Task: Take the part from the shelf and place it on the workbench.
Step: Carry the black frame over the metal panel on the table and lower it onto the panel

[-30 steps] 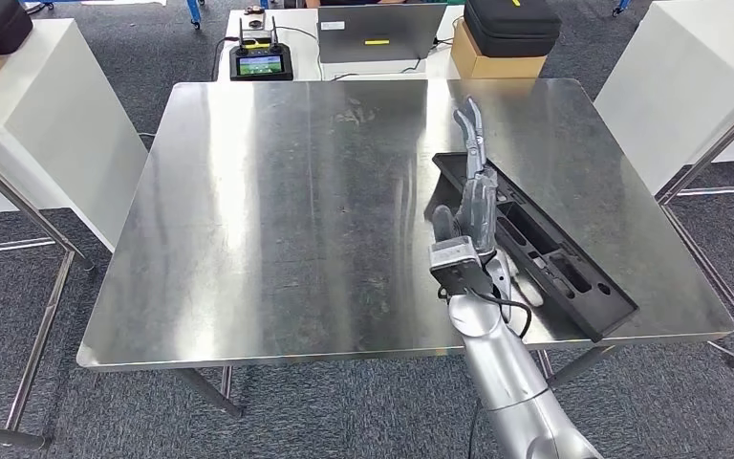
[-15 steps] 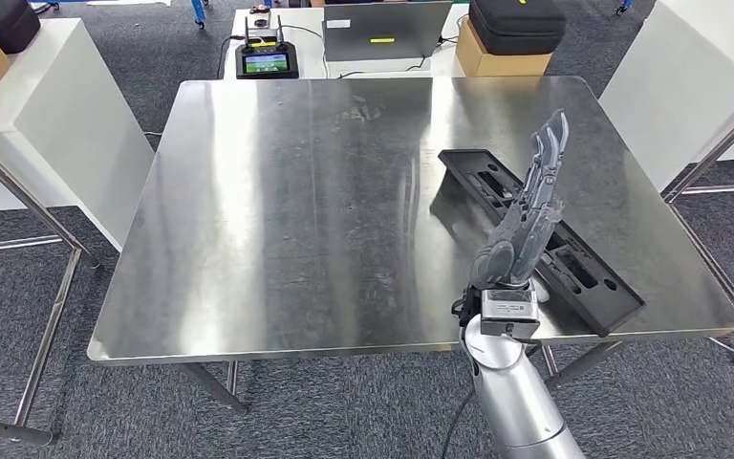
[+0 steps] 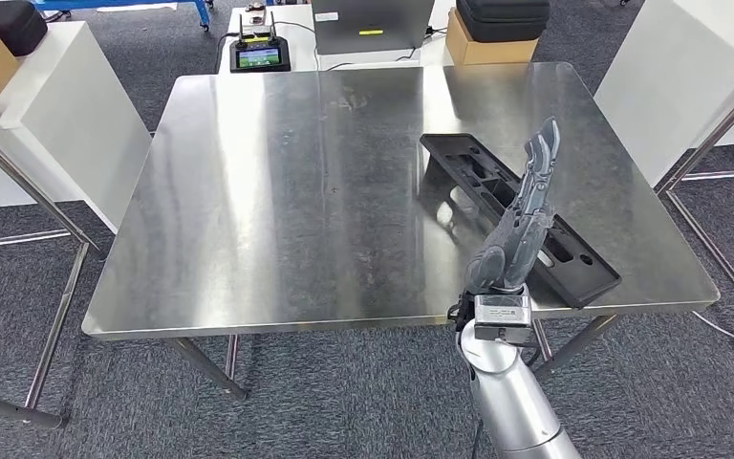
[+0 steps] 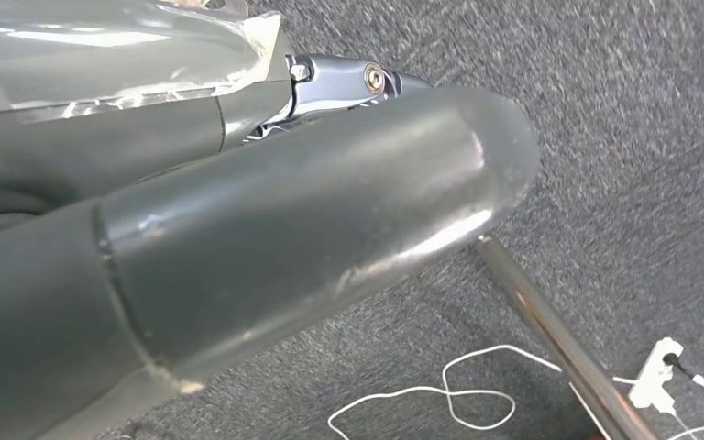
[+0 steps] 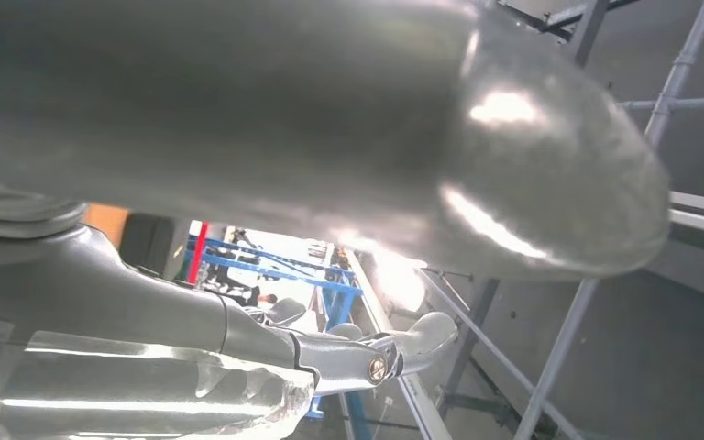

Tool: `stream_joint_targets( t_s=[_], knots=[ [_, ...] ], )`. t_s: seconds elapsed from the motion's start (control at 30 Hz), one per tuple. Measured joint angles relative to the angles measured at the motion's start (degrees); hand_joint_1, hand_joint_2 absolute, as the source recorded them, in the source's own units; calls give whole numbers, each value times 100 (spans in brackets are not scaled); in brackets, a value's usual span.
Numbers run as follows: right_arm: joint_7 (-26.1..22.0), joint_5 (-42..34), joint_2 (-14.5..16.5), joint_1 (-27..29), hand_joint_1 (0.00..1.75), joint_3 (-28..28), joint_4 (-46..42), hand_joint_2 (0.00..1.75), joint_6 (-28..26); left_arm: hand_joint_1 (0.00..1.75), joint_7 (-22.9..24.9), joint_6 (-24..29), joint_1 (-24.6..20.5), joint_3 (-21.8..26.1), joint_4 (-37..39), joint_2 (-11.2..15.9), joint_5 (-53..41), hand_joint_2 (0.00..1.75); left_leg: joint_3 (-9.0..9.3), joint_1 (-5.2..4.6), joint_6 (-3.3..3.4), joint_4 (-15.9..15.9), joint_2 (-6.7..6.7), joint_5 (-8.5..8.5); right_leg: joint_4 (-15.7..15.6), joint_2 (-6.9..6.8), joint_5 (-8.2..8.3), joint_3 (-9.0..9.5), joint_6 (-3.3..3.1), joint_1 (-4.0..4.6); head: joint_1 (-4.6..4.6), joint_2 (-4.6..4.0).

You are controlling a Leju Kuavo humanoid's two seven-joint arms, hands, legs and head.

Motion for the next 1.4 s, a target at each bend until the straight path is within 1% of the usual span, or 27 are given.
stream_joint_targets(
  t_s=[0.07,0.13,0.2,0.27,0.3,0.37,0.4,0.43,0.47,0.53,0.6,0.67,0.73,0.77,0.8,0.87,0.9,0.93,0.97,1.0,1.07,1.13,1.17,1.23,1.27,1.33,1.4],
  knots=[
    [3,-8,-3,33,0,-8,-12,0,-5,0,1,-12,-15,0,0,12,-16,0,550,5,29,-779,5,156,19,-3,47,-45,62,3,2,0],
    [6,-20,-7,56,0,-18,-23,0,-8,0,4,-19,-29,0,0,19,-23,0,768,-37,96,-1128,-3,194,21,-13,100,-61,143,8,7,0],
    [9,-28,-13,83,0,-32,-29,0,-11,0,7,-24,-32,0,1,21,-25,0,734,-67,184,-1152,-3,265,3,-20,156,-78,233,15,13,0],
    [11,-33,-26,111,0,-53,-34,0,-15,0,9,-24,-42,0,2,21,-26,0,673,-59,293,-1221,20,380,136,-12,31,-187,253,23,19,0],
    [12,-34,-33,124,0,-64,-36,0,-18,0,9,-24,-45,0,2,22,-27,0,619,-54,346,-1250,31,450,361,-5,-158,-292,220,29,21,0],
    [14,-42,-50,152,0,-82,-37,0,-23,0,12,-24,-48,0,3,22,-30,0,468,-76,405,-1252,38,566,1088,8,-644,-544,142,24,24,0],
    [14,-47,-57,169,0,-90,-37,0,-23,0,14,-24,-47,0,4,22,-31,0,385,-88,410,-1247,38,623,1433,12,-797,-627,145,24,22,0],
    [15,-51,-63,184,0,-96,-37,0,-23,0,16,-24,-46,0,5,20,-31,0,303,-98,410,-1242,38,682,1639,15,-841,-636,178,24,22,0],
    [15,-54,-68,193,0,-99,-37,0,-23,0,17,-24,-46,0,6,19,-32,0,223,-105,404,-1235,37,740,1646,17,-778,-545,230,26,23,0],
    [15,-54,-75,197,0,-100,-37,0,-23,0,17,-24,-47,0,7,16,-32,0,81,-114,375,-1210,33,846,1058,19,-525,-52,314,29,24,0],
    [16,-53,-77,196,0,-100,-39,0,-24,0,19,-24,-48,0,7,14,-32,0,-13,-135,323,-1168,26,934,216,25,-471,521,276,57,20,1],
    [17,-63,-78,197,0,-103,-40,0,-20,0,25,-26,-47,0,7,12,-38,0,-43,-146,264,-1150,22,1011,-141,36,-527,700,186,99,23,1],
    [17,-100,-79,196,0,-109,-33,0,3,0,32,-28,-42,0,9,13,-58,0,-71,-130,202,-1136,10,1042,-139,29,-461,611,101,69,27,0],
    [15,-127,-76,196,0,-110,-27,0,21,0,36,-30,-39,0,11,15,-68,0,-110,-116,171,-1065,6,932,-136,18,-408,569,42,44,20,1],
    [10,-155,-74,197,0,-113,-21,0,40,0,37,-33,-36,1,13,18,-71,0,-170,-100,135,-896,2,711,-142,5,-346,514,-17,13,13,0],
    [-4,-216,-73,201,0,-121,-6,0,68,0,37,-47,-35,2,21,23,-63,0,-330,-61,66,-268,4,97,-136,-8,-215,399,-85,5,2,0],
    [-11,-250,-75,210,0,-128,5,0,77,0,38,-57,-36,3,27,25,-52,0,-394,-43,33,97,5,-112,-128,-11,-150,327,-83,8,-2,0],
    [-15,-279,-79,224,0,-138,18,0,81,0,38,-67,-37,4,31,27,-43,0,-409,-25,6,365,5,-181,-115,-13,-89,253,-68,8,-2,0],
    [-17,-305,-82,241,0,-146,32,0,83,0,38,-76,-38,5,34,30,-34,0,-342,-6,-13,467,7,-123,-94,-16,-36,166,-46,6,-2,0],
    [-17,-323,-86,258,0,-154,44,0,83,0,38,-81,-38,7,35,33,-27,0,-179,12,-22,367,8,19,-67,-17,6,83,-19,0,-3,0],
    [-18,-342,-92,274,0,-159,60,0,82,0,36,-92,-44,8,35,40,-22,0,373,33,-14,-316,5,212,6,-17,63,-49,43,-7,-4,0],
    [-19,-362,-93,276,0,-162,70,0,80,0,28,-112,-54,9,35,43,-21,0,787,14,27,-947,-8,164,54,-22,123,-124,121,4,2,0],
    [-20,-379,-91,277,0,-165,78,0,78,0,23,-121,-57,10,35,44,-20,0,849,-9,59,-1081,-15,118,56,-28,165,-145,168,9,3,0],
    [-20,-414,-89,285,0,-184,99,0,72,0,14,-131,-56,16,37,43,-20,0,784,-35,166,-1134,-5,196,46,-37,240,-182,262,17,5,0],
    [-21,-427,-89,293,0,-205,109,0,69,0,11,-133,-59,19,39,40,-20,0,734,-41,233,-1160,7,264,94,-32,189,-239,277,20,6,1],
    [-22,-436,-91,314,0,-258,121,0,67,0,6,-145,-67,23,42,36,-21,0,589,-39,354,-1208,36,432,493,-15,-204,-433,214,27,31,1],
    [-23,-437,-92,358,0,-307,126,0,68,0,3,-169,-68,26,42,36,-26,0,406,-63,402,-1206,45,583,1233,3,-702,-641,148,25,56,1]
  ],
)
